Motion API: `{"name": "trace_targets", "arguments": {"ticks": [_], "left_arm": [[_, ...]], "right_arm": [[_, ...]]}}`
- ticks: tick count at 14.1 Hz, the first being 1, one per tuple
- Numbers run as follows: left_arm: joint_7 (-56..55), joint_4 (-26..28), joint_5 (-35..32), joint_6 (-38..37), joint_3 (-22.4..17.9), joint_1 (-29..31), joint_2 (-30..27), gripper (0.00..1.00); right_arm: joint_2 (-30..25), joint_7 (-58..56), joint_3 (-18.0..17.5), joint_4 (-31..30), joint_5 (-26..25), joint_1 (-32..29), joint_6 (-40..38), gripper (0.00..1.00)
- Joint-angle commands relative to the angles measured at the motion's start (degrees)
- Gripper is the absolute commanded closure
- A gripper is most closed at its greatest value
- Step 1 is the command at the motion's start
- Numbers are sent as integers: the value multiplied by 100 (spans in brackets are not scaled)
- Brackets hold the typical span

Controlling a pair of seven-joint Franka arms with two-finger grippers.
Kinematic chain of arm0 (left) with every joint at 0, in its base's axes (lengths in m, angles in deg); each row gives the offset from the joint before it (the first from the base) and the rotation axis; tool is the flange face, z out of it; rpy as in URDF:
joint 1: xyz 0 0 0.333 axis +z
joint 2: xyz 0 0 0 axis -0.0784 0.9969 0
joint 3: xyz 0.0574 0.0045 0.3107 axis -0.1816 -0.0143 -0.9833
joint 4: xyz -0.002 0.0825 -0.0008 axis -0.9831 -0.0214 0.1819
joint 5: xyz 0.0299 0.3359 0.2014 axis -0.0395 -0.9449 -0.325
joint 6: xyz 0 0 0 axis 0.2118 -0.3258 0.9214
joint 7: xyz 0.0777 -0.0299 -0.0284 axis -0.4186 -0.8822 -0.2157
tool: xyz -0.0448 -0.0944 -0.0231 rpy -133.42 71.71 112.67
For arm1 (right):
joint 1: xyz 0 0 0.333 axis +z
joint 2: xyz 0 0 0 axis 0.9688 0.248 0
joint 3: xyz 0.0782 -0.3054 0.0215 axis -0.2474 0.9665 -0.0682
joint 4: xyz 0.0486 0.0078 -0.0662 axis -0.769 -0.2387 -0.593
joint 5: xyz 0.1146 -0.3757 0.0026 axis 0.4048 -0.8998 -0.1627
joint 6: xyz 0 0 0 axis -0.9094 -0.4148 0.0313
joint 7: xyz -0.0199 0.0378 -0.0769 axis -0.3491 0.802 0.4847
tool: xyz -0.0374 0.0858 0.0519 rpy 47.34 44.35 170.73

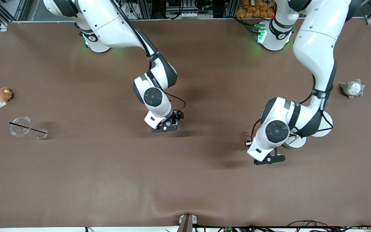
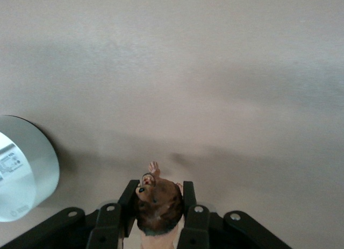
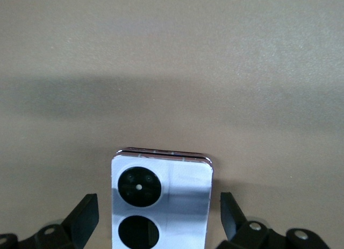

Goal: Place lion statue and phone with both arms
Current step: 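Carry the lion toward the white cup while the right gripper grasps the phone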

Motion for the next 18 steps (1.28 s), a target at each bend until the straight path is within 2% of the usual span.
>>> {"name": "trace_targets", "arguments": {"ticks": [1, 5, 10, 11, 12, 13, 14, 16, 17, 18], "left_arm": [[282, 365, -118, 234, 59, 263, -149, 100], [643, 779, -109, 664, 305, 799, -264, 100], [766, 964, -118, 745, 305, 879, -377, 100], [784, 982, -118, 745, 305, 897, -396, 100], [801, 999, -118, 745, 305, 984, -396, 100], [801, 1026, -135, 771, 314, 1002, -396, 100], [801, 1069, -135, 849, 305, 1002, -396, 100], [810, 1105, -135, 990, 305, 1002, -396, 100], [828, 1114, -144, 991, 305, 1002, -396, 96], [845, 1114, -135, 991, 305, 1011, -396, 85]], "right_arm": [[106, 113, 39, 95, 82, 49, -15, 0], [194, 369, 48, 95, 91, 128, -6, 0], [265, 360, 57, 86, 56, 154, 90, 0], [265, 360, 57, 86, 56, 163, 99, 27], [256, 360, 57, 86, 56, 155, 108, 68], [212, 421, 91, 51, 56, 146, 108, 92], [47, 613, 144, -27, 47, 67, 56, 95], [-638, 912, 363, -133, 47, -108, -293, 95], [-876, 983, 460, -125, 47, -257, -609, 95], [-1069, 975, 531, -134, 47, -493, -760, 95]]}}
